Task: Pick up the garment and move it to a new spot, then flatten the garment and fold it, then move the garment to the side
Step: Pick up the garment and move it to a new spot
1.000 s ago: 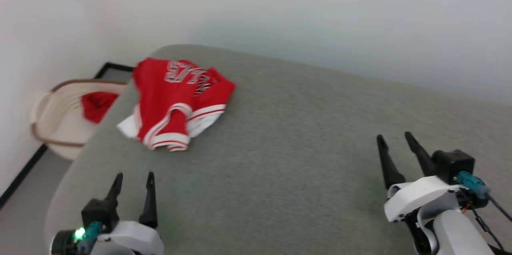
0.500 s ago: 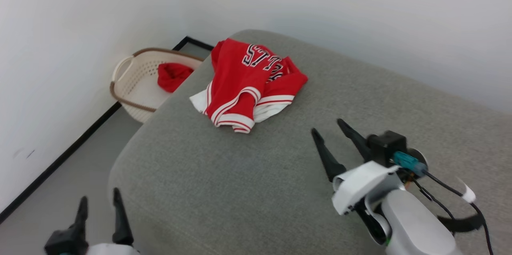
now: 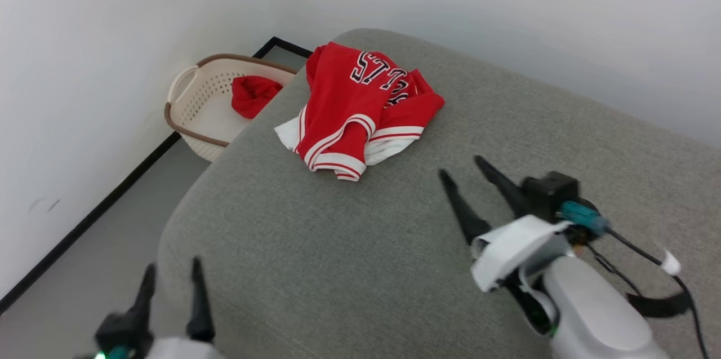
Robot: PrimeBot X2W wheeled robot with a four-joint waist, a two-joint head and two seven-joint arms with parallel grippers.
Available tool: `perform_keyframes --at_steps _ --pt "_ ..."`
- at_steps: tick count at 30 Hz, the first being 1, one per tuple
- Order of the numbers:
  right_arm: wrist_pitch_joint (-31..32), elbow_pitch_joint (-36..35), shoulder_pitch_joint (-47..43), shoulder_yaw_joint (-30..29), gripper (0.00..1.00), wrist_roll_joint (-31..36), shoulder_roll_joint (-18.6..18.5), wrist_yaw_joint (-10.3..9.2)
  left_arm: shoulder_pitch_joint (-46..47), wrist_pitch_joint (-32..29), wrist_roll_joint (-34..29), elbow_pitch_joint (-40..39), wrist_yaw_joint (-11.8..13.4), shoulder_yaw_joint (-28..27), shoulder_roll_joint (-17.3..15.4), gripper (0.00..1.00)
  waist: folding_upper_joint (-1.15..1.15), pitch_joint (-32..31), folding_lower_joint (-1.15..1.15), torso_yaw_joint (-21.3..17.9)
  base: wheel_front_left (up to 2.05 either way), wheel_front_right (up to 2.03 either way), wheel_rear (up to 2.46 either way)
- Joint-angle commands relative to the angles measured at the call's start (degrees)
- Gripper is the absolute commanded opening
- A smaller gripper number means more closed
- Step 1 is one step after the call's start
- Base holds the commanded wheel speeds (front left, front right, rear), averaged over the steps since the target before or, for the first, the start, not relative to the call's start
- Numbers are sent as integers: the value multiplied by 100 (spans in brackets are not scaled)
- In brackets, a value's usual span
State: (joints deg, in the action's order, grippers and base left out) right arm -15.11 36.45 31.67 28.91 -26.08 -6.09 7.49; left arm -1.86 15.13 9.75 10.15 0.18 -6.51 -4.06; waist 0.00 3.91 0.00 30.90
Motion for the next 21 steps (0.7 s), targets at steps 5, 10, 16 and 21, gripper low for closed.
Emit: perform_keyframes --at_steps 5,10,16,21 --pt "-5 -264 -442 -629 100 227 -163 1 988 -79 -218 530 -426 468 -317 100 0 86 0 -313 0 0 0" --pt "-5 -742 -300 -743 100 528 -400 0 2316 -172 -172 962 -631 641 -644 100 0 794 0 -1265 0 0 0" --pt "-5 -1340 14 -884 100 638 -498 0 4000 -290 71 1874 -736 732 -1212 100 0 1586 0 -2426 0 0 0" --pt "-5 -1745 71 -988 100 640 -378 0 5167 -772 783 2898 -767 928 -1676 100 0 2024 0 -3167 0 0 0"
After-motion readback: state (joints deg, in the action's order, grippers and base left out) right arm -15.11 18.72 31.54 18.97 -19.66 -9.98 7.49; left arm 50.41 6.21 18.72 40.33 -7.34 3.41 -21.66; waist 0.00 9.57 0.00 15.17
